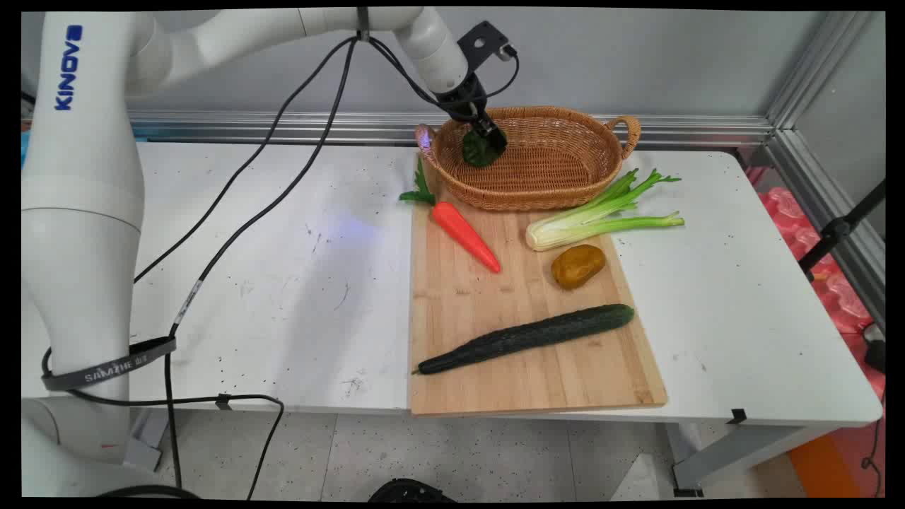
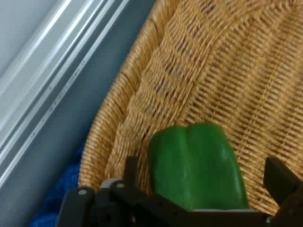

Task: Pick up the potato from the cutting board

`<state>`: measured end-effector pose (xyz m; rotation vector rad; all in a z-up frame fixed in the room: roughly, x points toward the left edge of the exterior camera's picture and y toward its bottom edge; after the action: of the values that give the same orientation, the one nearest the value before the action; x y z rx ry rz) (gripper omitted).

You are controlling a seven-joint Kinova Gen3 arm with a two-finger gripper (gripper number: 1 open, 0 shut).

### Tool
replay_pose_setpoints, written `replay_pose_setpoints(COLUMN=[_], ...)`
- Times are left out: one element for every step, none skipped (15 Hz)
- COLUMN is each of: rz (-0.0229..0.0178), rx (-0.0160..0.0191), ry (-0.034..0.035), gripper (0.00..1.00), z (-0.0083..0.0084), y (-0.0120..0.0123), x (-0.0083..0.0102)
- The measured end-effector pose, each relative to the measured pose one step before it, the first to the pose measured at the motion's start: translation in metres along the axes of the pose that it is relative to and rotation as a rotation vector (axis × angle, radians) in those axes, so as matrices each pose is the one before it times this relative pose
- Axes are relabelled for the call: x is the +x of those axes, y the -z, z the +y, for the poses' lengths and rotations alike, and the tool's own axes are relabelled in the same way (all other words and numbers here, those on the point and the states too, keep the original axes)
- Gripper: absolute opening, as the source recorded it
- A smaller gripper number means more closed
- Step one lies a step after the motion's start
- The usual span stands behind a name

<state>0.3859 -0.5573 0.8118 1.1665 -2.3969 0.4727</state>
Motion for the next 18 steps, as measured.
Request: replay_pose_setpoints(rz=[0.00670, 0.00788, 0.00530, 0.00550, 0.00431, 0.00383, 0.00104, -0.00021, -0.00082, -0.00386, -0.00238, -0.00510, -0.00307, -0.00235, -0.00260, -0.00361, -0.00469, -0.00303], rx=[-0.00228, -0.00151, -0.00056, -0.00124, -0.00159, -0.00195, -0.00246, -0.00250, -0.00250, -0.00781, -0.00430, -0.01108, -0.00911, -0.00821, -0.00823, -0.01137, -0.01692, -0.00976], ry=[-0.00539, -0.00744, -0.00616, -0.01018, -0.01091, -0.01145, -0.01038, -0.00733, -0.00533, -0.01364, -0.00726, -0.02042, -0.01421, -0.01201, -0.01006, -0.01358, -0.01815, -0.01052], gripper=[1.00, 1.00, 1.00, 1.00, 1.00, 1.00, 1.00, 1.00, 1.00, 1.00, 1.00, 1.00, 1.00, 1.00, 1.00, 1.00, 1.00, 1.00], z=[-0.00014, -0.00020, 0.00009, 0.00028, 0.00065, 0.00111, 0.00132, 0.00139, 0.00119, 0.00346, 0.00182, 0.00492, 0.00395, 0.00349, 0.00324, 0.00455, 0.00658, 0.00405], y=[0.00420, 0.00642, 0.00506, 0.00842, 0.00955, 0.01133, 0.01243, 0.00905, 0.00793, 0.01774, 0.00785, 0.01787, 0.01152, 0.00939, 0.00755, 0.00901, 0.01251, 0.00670], x=[0.00206, 0.00268, 0.00198, 0.00236, 0.00213, 0.00178, 0.00080, 0.00006, -0.00052, -0.00290, -0.00203, -0.00558, -0.00408, -0.00418, -0.00368, -0.00475, -0.00671, -0.00389])
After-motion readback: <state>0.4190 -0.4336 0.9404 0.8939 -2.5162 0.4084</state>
